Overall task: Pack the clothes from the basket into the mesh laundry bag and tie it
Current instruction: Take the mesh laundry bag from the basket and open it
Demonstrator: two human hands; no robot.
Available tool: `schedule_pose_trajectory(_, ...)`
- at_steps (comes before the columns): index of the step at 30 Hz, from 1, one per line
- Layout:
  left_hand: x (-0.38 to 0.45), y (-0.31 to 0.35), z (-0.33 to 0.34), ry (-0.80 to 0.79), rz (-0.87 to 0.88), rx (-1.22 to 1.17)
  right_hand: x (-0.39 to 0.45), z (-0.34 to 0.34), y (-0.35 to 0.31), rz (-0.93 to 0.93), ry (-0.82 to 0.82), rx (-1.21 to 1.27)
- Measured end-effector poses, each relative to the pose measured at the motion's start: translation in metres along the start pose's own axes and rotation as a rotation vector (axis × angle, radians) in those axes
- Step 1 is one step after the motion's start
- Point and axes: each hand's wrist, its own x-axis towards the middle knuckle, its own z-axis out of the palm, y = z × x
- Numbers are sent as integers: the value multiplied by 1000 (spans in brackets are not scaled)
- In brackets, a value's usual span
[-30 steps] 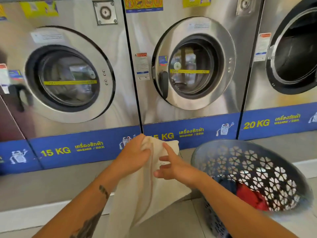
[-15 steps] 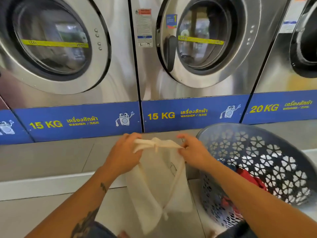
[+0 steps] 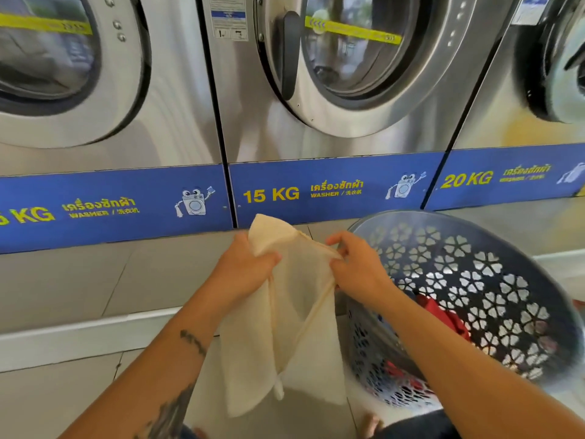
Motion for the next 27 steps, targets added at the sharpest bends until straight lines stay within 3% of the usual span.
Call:
schedule_pose_trajectory(6, -15, 6, 4, -163, 353, 171, -4, -1, 12, 25, -59, -56)
schedule_pose_trajectory(12, -17, -2, 6, 25, 650, 245, -8, -9, 19, 7, -30, -134)
schedule_pose_trajectory(16, -9, -3, 9, 49, 607, 313, -8, -15, 21, 21, -25, -95)
schedule_pose_trajectory(21, 2, -4, 16, -59, 371, 505, -4, -21, 31, 24, -31, -34)
schedule_pose_trajectory(27, 6, 13, 36, -164, 332, 352, 0, -30, 40, -72, -139, -29)
